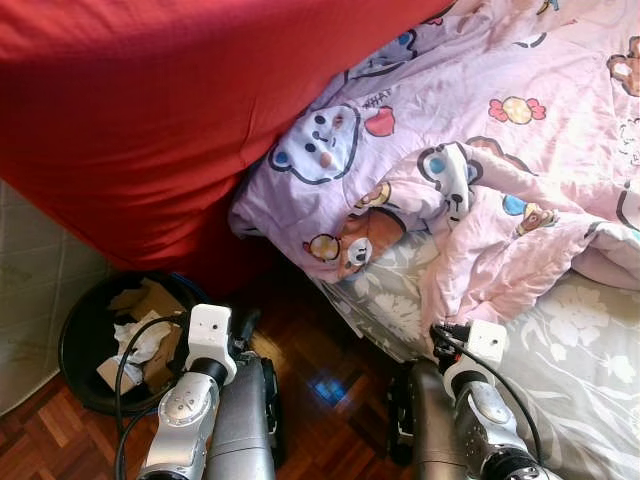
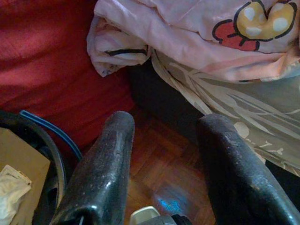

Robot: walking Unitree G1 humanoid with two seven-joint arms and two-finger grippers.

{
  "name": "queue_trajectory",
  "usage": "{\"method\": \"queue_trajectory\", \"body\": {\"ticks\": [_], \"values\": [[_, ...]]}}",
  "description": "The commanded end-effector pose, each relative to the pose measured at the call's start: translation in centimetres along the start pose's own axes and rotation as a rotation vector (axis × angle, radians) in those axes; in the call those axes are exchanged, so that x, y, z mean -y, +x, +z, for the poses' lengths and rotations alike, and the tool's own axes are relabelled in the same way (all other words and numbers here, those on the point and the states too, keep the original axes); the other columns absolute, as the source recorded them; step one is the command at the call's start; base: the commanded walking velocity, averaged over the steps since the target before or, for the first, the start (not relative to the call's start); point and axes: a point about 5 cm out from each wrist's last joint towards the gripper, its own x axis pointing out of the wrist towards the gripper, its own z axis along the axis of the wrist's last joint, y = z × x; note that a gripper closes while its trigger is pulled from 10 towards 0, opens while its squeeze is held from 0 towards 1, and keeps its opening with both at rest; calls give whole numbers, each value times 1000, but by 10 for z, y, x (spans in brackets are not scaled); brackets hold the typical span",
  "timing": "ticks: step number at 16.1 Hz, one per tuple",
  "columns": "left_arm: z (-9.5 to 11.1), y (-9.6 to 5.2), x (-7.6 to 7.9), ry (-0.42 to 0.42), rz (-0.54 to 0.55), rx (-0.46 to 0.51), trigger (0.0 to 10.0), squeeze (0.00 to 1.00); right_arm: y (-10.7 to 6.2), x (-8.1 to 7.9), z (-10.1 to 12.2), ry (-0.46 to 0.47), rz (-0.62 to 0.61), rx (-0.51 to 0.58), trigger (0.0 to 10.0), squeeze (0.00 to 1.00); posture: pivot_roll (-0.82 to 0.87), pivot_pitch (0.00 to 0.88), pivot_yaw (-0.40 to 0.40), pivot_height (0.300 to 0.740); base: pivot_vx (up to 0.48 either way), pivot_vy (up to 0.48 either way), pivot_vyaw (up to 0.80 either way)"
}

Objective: Clean up the room

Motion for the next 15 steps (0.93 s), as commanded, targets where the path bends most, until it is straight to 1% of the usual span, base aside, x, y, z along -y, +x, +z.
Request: {"method": "queue_trajectory", "body": {"ticks": [1, 7, 9, 12, 14, 15], "values": [[-14, -8, 0, 0, 2, -61, 10000, 0, -5, 3, -13, 6, -16, -44, 0, 0, 164, 378, 54, 608, 0, 0, 0], [-15, -5, -2, 4, 7, -67, 10000, 0, -4, 5, -10, 7, -27, -33, 0, 0, 154, 378, 55, 608, 0, 0, 0], [-17, -5, -1, 7, 5, -76, 10000, 0, -4, 10, -9, 3, -42, -28, 0, 0, 151, 365, 50, 608, 0, 0, 0], [-19, 1, -4, 1, 25, -88, 10000, 0, -6, 17, -7, -17, -54, -12, 0, 0, 145, 325, 39, 608, 0, 0, 0], [-26, 2, -7, -15, 54, -126, 10000, 0, -5, 18, -2, -60, -40, 17, 0, 0, 132, 283, 29, 608, 0, 0, 0], [-31, 1, -9, -26, 69, -152, 10000, 0, -4, 19, 3, -61, -36, 49, 10000, 0, 122, 258, 23, 608, 0, 0, 0]]}}
